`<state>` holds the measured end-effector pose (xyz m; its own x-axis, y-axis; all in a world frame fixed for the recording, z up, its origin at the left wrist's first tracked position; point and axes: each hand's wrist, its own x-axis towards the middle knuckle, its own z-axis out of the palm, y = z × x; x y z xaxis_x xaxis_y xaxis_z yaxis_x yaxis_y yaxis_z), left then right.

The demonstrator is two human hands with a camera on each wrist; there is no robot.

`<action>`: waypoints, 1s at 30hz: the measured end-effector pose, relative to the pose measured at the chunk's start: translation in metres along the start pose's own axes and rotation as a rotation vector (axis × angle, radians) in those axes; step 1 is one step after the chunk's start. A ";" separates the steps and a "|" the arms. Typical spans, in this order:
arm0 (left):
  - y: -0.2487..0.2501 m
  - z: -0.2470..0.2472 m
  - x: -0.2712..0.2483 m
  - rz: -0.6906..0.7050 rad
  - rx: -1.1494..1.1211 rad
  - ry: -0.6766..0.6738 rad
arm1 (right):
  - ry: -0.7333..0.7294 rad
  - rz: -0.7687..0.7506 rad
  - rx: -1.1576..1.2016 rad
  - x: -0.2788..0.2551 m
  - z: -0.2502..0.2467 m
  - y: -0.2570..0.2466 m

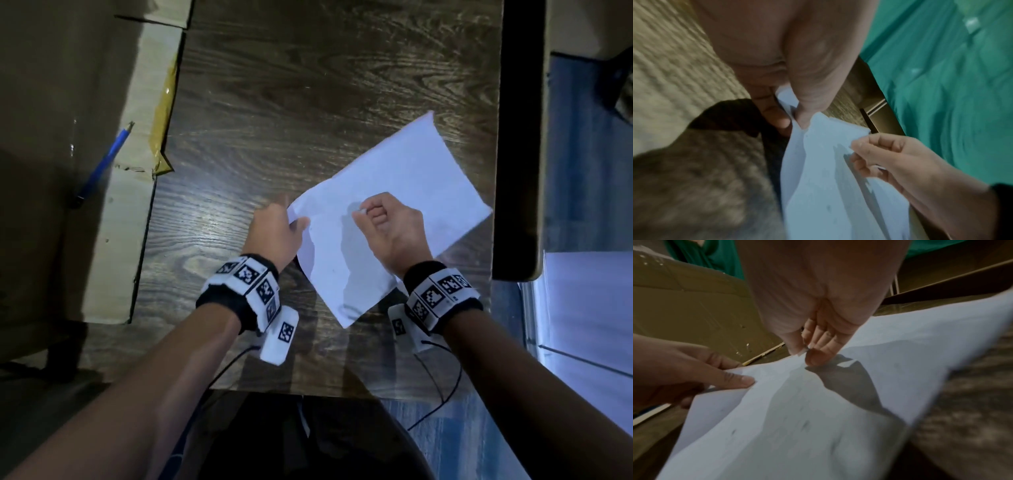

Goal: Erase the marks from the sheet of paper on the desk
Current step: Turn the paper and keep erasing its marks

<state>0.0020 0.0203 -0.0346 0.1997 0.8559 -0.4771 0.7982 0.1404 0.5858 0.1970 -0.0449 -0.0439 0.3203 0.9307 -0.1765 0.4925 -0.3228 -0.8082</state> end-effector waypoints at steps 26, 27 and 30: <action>-0.023 -0.003 0.018 0.575 0.690 -0.271 | -0.321 -0.214 -0.336 -0.024 0.033 -0.016; -0.023 -0.003 0.020 0.573 0.695 -0.267 | -0.344 -0.232 -0.345 -0.028 0.032 -0.016; -0.023 -0.003 0.023 0.574 0.708 -0.265 | -0.390 -0.258 -0.362 -0.010 0.028 -0.027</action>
<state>-0.0139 0.0381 -0.0566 0.7214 0.5475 -0.4240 0.6801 -0.6753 0.2854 0.1581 -0.0410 -0.0362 -0.1337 0.9593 -0.2486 0.7819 -0.0520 -0.6213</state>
